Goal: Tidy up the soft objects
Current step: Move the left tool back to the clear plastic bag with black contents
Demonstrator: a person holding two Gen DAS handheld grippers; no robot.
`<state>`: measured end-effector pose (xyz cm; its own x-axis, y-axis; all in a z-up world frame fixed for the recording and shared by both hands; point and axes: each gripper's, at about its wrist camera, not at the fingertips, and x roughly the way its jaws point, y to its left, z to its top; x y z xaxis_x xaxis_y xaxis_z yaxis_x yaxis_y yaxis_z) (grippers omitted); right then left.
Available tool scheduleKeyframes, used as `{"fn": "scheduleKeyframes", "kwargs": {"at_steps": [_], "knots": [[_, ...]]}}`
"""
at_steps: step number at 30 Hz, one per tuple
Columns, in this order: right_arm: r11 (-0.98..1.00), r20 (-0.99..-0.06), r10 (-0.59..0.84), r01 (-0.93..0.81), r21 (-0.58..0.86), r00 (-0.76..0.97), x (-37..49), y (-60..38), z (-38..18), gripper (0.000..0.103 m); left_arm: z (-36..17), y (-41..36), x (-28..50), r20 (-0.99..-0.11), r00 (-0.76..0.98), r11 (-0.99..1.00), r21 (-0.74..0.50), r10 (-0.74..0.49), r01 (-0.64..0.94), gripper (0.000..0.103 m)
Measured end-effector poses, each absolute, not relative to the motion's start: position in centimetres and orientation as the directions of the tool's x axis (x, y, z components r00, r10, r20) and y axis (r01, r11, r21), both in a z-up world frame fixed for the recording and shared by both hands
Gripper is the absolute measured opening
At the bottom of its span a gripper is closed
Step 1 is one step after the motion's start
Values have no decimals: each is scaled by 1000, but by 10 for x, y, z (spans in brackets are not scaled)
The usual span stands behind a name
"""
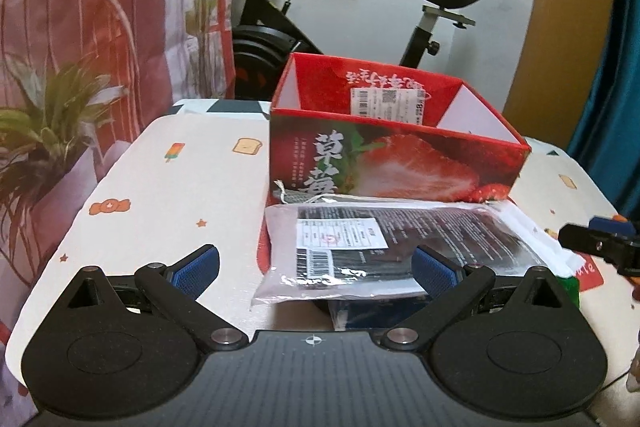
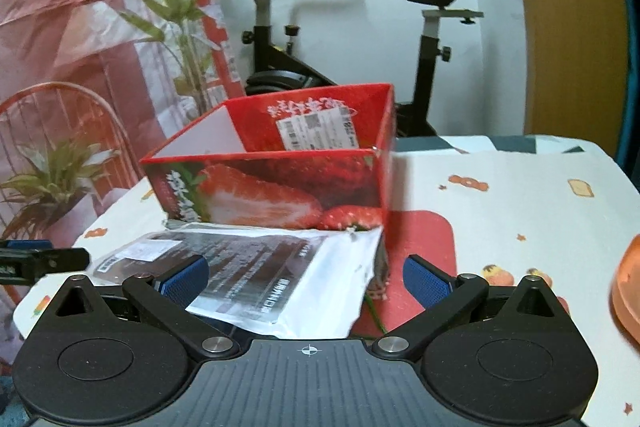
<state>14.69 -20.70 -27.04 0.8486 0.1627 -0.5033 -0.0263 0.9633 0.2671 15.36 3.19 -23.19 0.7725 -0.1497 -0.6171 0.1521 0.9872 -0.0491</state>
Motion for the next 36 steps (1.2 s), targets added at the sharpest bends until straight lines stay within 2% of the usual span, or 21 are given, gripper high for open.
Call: {"fn": "scheduleKeyframes", "kwargs": {"at_steps": [5,11,14,19,20,27,36], "knots": [[959,-516,175,-26,283,839,152,-209,-275,102,-231,35,155,-616,771,986,-70,-161,150,101],[957,-531,198,-44,288,824,158,-206,-279,95,-237,38,162,-632,753,983,-102,-182,152,93],[959,-543,195,-42,281,817,164,-204,-279,90,-238,41,173,-644,739,981,-120,-195,154,84],[960,-546,200,-51,275,814,177,-202,-278,82,-240,49,197,-652,715,968,-177,-252,179,59],[960,-549,203,-55,273,811,179,-200,-278,81,-243,49,201,-656,708,965,-184,-261,185,57],[953,-613,248,-76,292,750,198,-194,-295,74,-268,48,218,-728,629,962,-198,-274,190,56],[941,-653,288,-80,329,701,215,-199,-306,75,-281,55,226,-739,588,945,-260,-328,201,57]]}}
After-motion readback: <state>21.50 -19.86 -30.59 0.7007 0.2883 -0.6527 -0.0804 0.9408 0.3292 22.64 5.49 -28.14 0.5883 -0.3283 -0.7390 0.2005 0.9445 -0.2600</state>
